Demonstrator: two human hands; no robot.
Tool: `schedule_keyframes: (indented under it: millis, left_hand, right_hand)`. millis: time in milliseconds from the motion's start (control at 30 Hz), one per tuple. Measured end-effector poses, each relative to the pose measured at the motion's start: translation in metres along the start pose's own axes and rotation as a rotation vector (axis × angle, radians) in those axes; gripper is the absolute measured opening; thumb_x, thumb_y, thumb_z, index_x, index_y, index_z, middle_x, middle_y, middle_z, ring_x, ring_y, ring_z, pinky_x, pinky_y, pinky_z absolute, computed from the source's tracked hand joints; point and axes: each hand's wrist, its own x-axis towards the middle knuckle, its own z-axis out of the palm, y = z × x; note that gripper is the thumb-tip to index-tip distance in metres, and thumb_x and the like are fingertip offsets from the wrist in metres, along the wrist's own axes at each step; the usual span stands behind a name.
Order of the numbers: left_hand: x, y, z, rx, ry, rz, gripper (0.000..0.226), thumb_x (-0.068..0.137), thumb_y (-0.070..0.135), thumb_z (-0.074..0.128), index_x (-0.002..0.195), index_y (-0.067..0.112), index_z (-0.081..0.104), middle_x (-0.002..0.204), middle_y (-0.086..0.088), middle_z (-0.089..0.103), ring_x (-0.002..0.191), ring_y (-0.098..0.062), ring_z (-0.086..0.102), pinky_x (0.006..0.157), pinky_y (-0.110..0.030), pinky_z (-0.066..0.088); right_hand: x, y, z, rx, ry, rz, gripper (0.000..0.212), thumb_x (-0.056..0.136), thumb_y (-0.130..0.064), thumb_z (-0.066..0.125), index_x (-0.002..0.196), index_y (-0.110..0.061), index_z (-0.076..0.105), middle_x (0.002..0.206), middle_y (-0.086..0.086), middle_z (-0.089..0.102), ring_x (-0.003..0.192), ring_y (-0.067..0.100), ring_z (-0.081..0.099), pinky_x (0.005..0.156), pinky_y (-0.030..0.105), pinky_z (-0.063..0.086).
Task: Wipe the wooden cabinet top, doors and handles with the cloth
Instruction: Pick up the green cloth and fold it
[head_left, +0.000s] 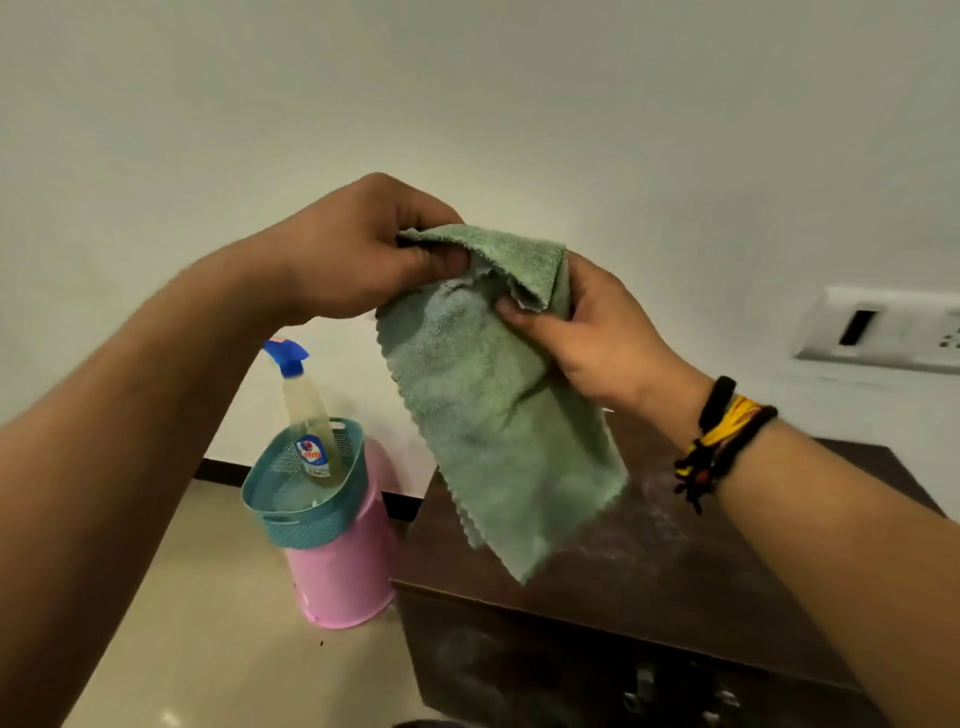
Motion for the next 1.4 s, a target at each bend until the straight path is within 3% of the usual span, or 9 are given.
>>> schedule_keyframes:
  millis: [167,333,367,400,533,767,933,1133,1400]
  left_hand:
    - [0.004,0.027,0.058,-0.604,-0.022,-0.175,0.023,0.099,0.011,0.055,0.103,-0.006,0.069,0.088,-0.021,0.071,0.076,-0.024,0.063,0.070,-0.031,0.051]
    - [0.000,0.053,0.102,-0.555,-0.014,-0.213,0.051,0.097,0.056,0.050,0.099,0.010,0.072,0.093,-0.007,0.077,0.065,-0.002,0.054,0.077,-0.032,0.058]
    - [-0.001,0.057,0.108,-0.510,-0.057,-0.168,0.067,0.087,0.071,0.049,0.112,0.013,0.069,0.105,-0.004,0.075,0.106,-0.004,0.033,0.085,-0.029,0.058]
    - [-0.002,0.061,0.115,-0.392,-0.103,-0.103,0.075,0.078,0.078,0.055,0.123,0.019,0.065,0.112,0.002,0.073,0.101,-0.003,0.067,0.090,-0.021,0.055]
    - [0.016,0.070,0.133,-0.099,-0.005,-0.041,0.008,0.085,0.022,0.076,0.092,0.020,0.073,0.078,0.005,0.073,0.065,0.006,0.061,0.061,-0.016,0.045]
    - [0.043,0.061,0.090,0.040,0.020,-0.076,0.031,0.080,-0.008,0.051,0.079,0.015,0.072,0.068,-0.005,0.069,0.061,-0.013,0.061,0.059,-0.034,0.051]
    - [0.026,0.041,0.095,0.256,0.175,0.139,0.053,0.068,0.001,0.052,0.109,0.023,0.076,0.102,0.000,0.077,0.096,-0.014,0.069,0.083,-0.035,0.055]
    - [-0.041,-0.011,0.169,0.219,-0.355,0.020,0.115,0.070,0.078,0.062,0.157,0.042,-0.004,0.166,0.019,-0.007,0.151,0.002,0.001,0.125,-0.036,0.017]
    - [-0.008,-0.020,0.201,-0.083,0.072,-0.139,0.071,0.089,0.028,0.071,0.151,0.025,0.036,0.126,0.009,0.063,0.110,-0.005,0.062,0.084,0.001,0.038]
  right_hand:
    - [-0.040,0.014,-0.041,0.291,0.052,0.150,0.019,0.094,-0.028,0.066,0.108,-0.017,0.073,0.108,0.007,0.076,0.104,0.029,0.071,0.098,0.056,0.052]
    - [-0.057,0.027,-0.074,0.207,0.155,0.143,0.021,0.091,-0.031,0.068,0.108,-0.020,0.073,0.107,0.003,0.077,0.102,0.023,0.072,0.096,0.051,0.054]
    - [-0.058,0.029,-0.079,0.158,0.161,0.119,0.020,0.092,-0.029,0.068,0.109,-0.019,0.072,0.106,0.002,0.076,0.101,0.021,0.072,0.094,0.048,0.056]
    - [-0.058,0.030,-0.081,0.112,0.155,0.090,0.019,0.093,-0.026,0.068,0.109,-0.017,0.071,0.105,0.000,0.076,0.099,0.018,0.072,0.092,0.044,0.057]
    - [-0.055,0.039,-0.089,0.000,0.087,0.024,0.024,0.089,-0.027,0.072,0.110,-0.016,0.070,0.103,-0.003,0.076,0.097,0.015,0.071,0.088,0.042,0.058]
    - [-0.054,0.087,-0.093,-0.028,-0.223,0.259,0.026,0.088,-0.022,0.074,0.111,-0.010,0.071,0.106,0.004,0.077,0.097,0.017,0.074,0.094,0.041,0.057]
    - [-0.035,0.095,-0.064,0.370,0.001,0.424,0.020,0.101,-0.016,0.055,0.112,-0.008,0.069,0.111,0.014,0.075,0.102,0.030,0.072,0.094,0.047,0.057]
    - [-0.022,0.091,-0.042,0.691,0.027,0.589,0.034,0.102,-0.015,0.042,0.120,0.004,0.064,0.114,0.023,0.070,0.094,0.032,0.070,0.082,0.045,0.058]
    - [-0.015,0.088,-0.023,0.727,-0.215,0.662,0.041,0.101,-0.030,0.049,0.125,0.002,0.056,0.109,0.020,0.064,0.091,0.031,0.068,0.082,0.039,0.059]
